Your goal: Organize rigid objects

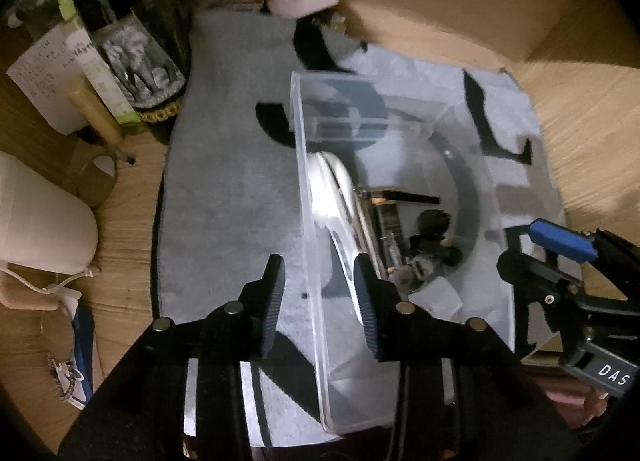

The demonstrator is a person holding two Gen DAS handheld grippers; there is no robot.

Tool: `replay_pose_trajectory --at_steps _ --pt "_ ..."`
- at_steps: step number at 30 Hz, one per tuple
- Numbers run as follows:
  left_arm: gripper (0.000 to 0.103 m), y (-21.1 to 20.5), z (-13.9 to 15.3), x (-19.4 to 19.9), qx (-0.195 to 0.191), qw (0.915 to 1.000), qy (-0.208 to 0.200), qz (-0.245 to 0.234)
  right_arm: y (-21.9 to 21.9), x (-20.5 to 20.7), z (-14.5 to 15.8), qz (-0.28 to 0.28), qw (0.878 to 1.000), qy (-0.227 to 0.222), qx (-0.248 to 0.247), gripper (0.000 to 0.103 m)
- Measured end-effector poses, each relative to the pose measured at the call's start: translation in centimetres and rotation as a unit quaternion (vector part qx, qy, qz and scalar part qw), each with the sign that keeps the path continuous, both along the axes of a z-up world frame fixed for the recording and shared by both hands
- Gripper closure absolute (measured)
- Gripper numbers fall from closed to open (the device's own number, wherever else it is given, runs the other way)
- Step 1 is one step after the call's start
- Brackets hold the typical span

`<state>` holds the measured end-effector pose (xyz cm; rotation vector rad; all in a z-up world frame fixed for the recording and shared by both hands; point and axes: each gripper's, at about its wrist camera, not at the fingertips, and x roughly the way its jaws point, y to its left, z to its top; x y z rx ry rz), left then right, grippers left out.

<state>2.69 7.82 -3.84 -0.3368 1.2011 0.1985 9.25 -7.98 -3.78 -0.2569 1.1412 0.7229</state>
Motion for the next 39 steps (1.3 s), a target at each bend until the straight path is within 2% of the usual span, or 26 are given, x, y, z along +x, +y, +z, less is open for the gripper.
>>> replay_pose_trajectory --at_steps 2,4,6,13,17,20,29,39 --pt "0.057 -0.4 1.0 -0.6 0.001 0.9998 -0.018 -0.004 -0.4 -0.6 0.6 0.002 1.000 -0.009 0.006 0.051" --pt "0.054 -0.8 2.1 -1.3 0.004 0.9992 -0.039 -0.009 -0.9 -1.3 1.3 0.003 1.000 -0.018 0.015 0.050" --pt "0.049 -1.2 3.0 -1.9 0.003 0.9981 -0.059 -0.015 -1.5 -2.0 2.1 0.002 0.999 -0.032 0.026 0.041" --pt "0.029 -2.5 5.7 -4.4 0.016 0.9899 -0.137 -0.033 -3.0 -4.5 4.5 -0.012 0.995 -0.089 0.053 0.027" --pt "0.023 -2.9 6.5 -5.6 0.028 0.9863 -0.157 -0.044 -3.7 -5.6 5.0 -0.020 0.992 -0.103 0.064 0.020" --pt "0.018 -3.0 6.9 -6.4 0.027 0.9838 -0.169 -0.052 -3.9 -6.1 4.9 -0.028 0.992 -0.101 0.065 0.019" --pt "0.017 -3.0 7.2 -7.0 0.042 0.9812 -0.177 -0.064 -4.6 -6.8 4.7 -0.052 0.991 -0.091 0.082 0.019" --pt "0.017 -3.1 7.1 -6.8 0.043 0.9806 -0.177 -0.072 -4.6 -6.6 4.8 -0.061 0.991 -0.093 0.078 0.019"
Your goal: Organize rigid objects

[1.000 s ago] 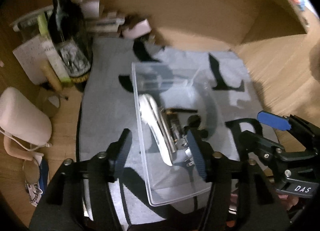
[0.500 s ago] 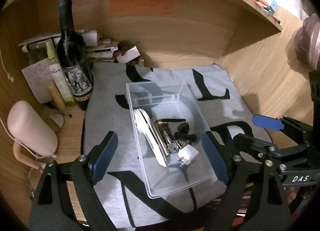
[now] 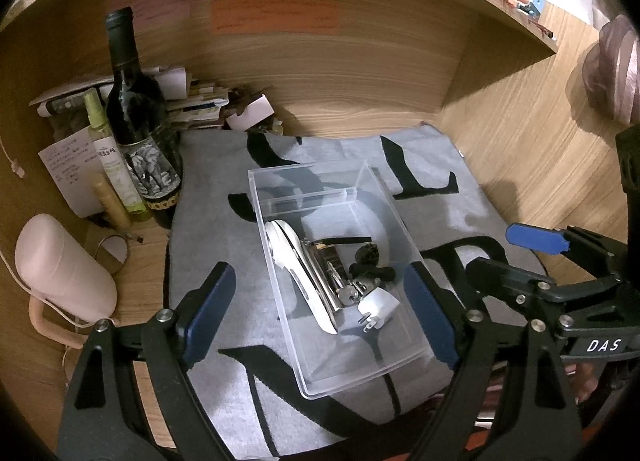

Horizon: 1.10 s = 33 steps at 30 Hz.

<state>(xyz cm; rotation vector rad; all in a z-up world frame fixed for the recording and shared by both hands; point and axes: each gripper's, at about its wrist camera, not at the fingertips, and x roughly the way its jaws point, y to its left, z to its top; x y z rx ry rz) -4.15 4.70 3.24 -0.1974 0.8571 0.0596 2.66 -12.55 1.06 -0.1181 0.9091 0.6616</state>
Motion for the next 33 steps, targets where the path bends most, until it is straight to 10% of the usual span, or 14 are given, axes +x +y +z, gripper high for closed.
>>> replay_pose_trajectory --at_steps 33 --pt "0.017 0.45 -0.39 0.36 -0.007 0.9998 0.006 0.015 -0.02 0.39 -0.03 0.006 1.000 0.005 -0.003 0.019"
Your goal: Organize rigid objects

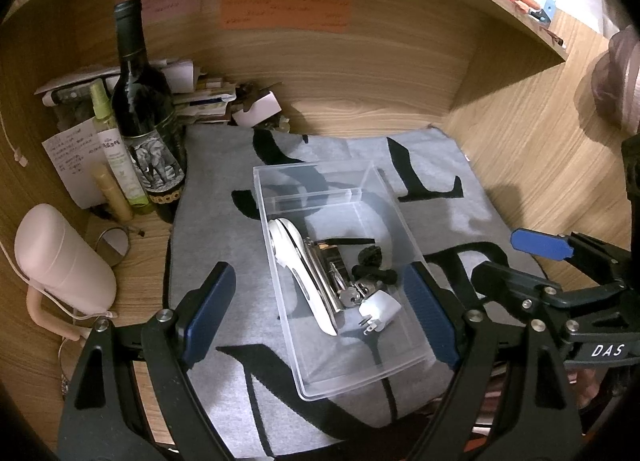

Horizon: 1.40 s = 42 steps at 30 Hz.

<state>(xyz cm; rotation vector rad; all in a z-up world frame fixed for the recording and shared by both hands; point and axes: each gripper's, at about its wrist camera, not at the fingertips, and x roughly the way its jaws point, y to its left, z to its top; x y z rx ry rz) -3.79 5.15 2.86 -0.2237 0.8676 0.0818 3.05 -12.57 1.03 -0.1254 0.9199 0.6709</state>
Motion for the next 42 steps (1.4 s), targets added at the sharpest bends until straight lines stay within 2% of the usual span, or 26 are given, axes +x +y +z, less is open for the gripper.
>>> replay_pose_trajectory --at_steps 42 --pt "0.016 -0.08 0.05 0.56 -0.003 1.0000 -0.006 -0.007 0.69 0.02 -0.36 -0.004 1.000 0.005 -0.003 0.019"
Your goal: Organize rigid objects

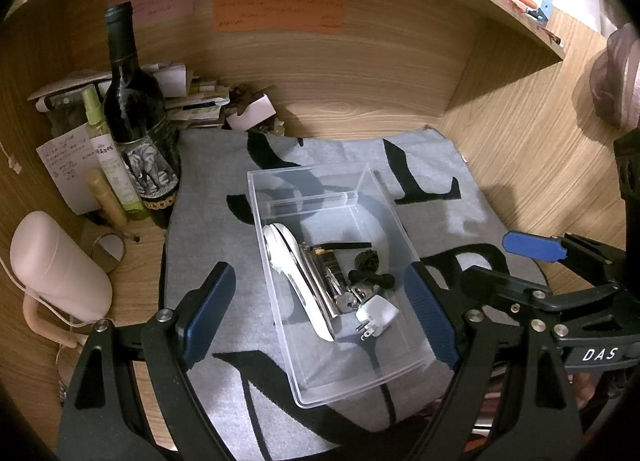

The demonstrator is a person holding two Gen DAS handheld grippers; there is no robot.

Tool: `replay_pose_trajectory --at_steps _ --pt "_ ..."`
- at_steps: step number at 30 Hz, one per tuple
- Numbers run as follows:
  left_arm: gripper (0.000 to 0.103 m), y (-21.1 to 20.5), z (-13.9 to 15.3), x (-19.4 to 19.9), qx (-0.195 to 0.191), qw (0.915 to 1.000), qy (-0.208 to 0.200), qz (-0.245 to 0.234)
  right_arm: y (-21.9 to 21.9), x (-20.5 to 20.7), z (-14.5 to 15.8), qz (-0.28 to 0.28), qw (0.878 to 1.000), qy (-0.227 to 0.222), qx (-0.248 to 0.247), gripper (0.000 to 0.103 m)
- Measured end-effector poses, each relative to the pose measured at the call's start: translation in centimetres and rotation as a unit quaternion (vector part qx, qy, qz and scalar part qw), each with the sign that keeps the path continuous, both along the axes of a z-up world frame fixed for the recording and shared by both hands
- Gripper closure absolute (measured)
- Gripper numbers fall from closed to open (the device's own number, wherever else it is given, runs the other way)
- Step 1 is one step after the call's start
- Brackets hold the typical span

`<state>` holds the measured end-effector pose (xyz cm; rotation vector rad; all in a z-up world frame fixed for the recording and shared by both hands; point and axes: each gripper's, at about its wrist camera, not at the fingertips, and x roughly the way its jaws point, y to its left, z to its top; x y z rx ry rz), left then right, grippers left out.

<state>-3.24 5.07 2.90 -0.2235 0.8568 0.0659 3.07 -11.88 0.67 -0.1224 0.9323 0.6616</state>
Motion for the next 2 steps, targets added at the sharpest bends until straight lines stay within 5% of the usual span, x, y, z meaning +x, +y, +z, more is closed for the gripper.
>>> replay_pose_trajectory --at_steps 2 --pt "0.015 0.04 -0.06 0.06 0.000 1.0000 0.001 0.000 -0.09 0.08 0.01 0.001 1.000 0.000 -0.001 0.019"
